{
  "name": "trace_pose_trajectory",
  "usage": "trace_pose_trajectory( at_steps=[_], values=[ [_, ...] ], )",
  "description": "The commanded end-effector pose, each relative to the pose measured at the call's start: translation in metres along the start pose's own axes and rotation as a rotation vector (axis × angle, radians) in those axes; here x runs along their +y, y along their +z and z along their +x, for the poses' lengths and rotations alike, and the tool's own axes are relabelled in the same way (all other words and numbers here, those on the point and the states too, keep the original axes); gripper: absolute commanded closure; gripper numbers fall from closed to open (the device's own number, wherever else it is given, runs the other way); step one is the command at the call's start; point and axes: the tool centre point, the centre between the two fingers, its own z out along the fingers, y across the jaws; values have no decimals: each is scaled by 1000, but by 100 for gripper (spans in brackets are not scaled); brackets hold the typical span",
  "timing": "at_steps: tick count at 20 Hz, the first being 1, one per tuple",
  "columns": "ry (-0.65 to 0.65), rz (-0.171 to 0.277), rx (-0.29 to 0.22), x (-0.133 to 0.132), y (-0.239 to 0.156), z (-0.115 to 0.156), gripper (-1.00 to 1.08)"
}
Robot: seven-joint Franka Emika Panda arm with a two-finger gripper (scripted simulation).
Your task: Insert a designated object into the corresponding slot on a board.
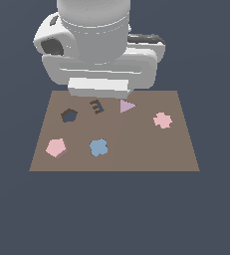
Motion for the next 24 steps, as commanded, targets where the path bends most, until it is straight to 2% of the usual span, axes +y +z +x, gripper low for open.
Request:
trace_pose_trajectory(
  at_steps=[1, 7, 13, 19, 24],
  values=[
    [0, 0, 0, 0, 0, 0, -92],
    [27, 0, 1, 1, 2, 4, -92],
    [110, 0, 2, 4, 9, 15, -92],
    [254, 0, 5, 12, 22, 33, -92],
    [425, 0, 9, 25, 36, 54, -92]
  ],
)
